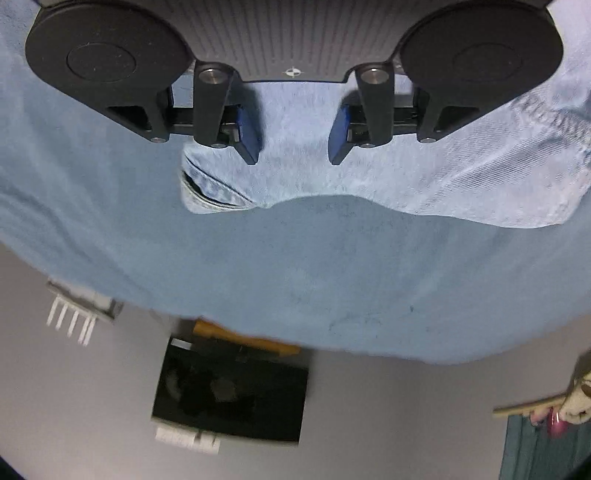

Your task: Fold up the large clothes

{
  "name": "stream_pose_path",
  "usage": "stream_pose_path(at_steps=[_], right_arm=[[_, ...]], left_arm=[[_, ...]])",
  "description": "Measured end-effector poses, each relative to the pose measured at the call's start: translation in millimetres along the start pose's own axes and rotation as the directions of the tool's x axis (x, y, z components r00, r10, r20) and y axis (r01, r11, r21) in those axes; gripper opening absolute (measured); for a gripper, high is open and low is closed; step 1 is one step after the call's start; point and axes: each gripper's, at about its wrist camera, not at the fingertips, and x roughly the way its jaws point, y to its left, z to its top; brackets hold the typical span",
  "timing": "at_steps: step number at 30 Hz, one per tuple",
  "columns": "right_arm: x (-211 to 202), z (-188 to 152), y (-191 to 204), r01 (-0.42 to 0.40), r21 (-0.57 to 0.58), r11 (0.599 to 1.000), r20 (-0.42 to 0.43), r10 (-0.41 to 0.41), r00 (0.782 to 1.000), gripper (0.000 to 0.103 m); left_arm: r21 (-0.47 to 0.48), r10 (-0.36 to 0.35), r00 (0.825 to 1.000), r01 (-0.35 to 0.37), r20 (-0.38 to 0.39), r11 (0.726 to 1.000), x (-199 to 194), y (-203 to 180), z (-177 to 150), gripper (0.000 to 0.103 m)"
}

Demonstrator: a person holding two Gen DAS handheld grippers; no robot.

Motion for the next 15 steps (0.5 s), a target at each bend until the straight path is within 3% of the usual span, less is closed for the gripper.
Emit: stream_pose_path(at_steps=[4, 6, 8, 9, 12, 13, 15], right_arm=[[-58, -25, -6, -0.055, 0.062, 0.997, 0.103, 0.048, 0.994, 0.070], [-85, -42, -3, -0.083, 0.076, 0.994, 0.122, 0.073, 0.990, 0.075], [-108, -56, -7, -0.120, 0.128, 0.984, 0.112, 0.106, 0.988, 0.086], [-121, -64, -14, -0.139, 0.171, 0.975, 0.102, 0.122, 0.987, 0.087], [-140, -88, -36, -0.200, 0.377, 0.904, 0.056, 0.193, 0.980, 0.091], [-142, -96, -43, -0.218, 0.448, 0.867, 0.049, 0.220, 0.974, 0.091], [-147, -120, -54, -0.263, 0.596, 0.759, 0.047, 0.294, 0.955, 0.091]], left_arm=[[-0.038, -0.046, 0.998, 0.048, 0.053, 0.998, -10, 4, 1, 0.029], [-0.091, -0.082, 0.990, 0.093, 0.116, 0.991, -24, 13, 2, 0.054], [-0.167, -0.097, 0.980, 0.126, 0.172, 0.978, -35, 26, 2, 0.073], [-0.203, -0.094, 0.979, 0.131, 0.183, 0.970, -39, 33, 2, 0.077], [-0.316, -0.137, 0.982, 0.172, 0.130, 0.933, -33, 56, -2, 0.077], [-0.350, -0.168, 0.981, 0.193, 0.100, 0.917, -26, 63, -4, 0.077], [-0.366, -0.184, 0.982, 0.189, 0.049, 0.911, -17, 67, -9, 0.077]])
